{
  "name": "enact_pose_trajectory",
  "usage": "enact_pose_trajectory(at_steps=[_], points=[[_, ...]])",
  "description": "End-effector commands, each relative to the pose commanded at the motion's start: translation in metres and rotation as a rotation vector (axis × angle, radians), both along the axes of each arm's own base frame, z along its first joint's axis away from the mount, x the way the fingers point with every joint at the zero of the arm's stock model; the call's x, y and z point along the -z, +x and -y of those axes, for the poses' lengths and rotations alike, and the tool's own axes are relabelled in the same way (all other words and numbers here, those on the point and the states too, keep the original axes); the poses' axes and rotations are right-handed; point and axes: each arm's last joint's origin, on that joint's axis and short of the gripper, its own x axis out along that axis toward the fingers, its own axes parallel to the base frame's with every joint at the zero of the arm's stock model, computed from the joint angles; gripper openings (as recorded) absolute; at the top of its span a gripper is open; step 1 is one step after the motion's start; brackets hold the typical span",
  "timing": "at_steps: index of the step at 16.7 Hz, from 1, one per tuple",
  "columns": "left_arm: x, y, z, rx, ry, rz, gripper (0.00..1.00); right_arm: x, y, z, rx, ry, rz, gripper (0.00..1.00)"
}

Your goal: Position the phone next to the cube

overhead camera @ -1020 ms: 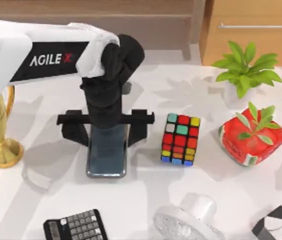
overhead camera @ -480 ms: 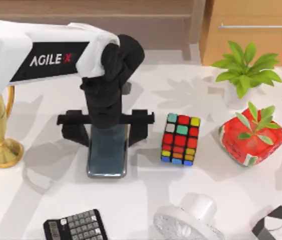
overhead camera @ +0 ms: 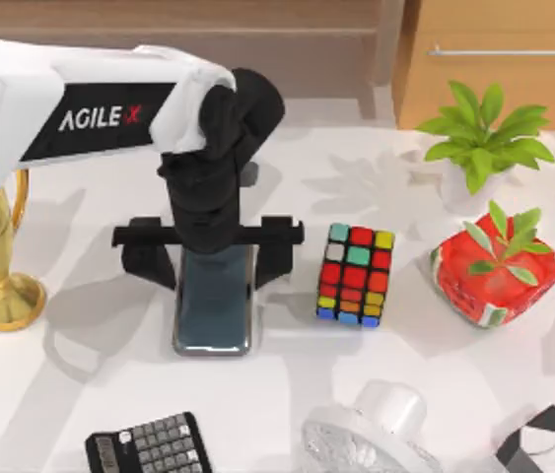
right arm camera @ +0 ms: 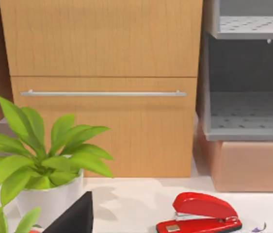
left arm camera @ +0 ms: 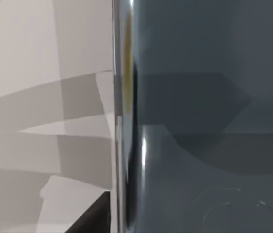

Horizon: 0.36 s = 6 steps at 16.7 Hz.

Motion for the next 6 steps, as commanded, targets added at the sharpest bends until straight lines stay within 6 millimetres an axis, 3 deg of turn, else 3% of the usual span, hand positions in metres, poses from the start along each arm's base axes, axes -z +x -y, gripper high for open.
enact_pose_trajectory(at_steps=[6], points=[[0.0,0.0,0.0,0.0,0.0,0.0,1.0,0.0,0.0,0.0,0.0,0.0,0.0,1.0]])
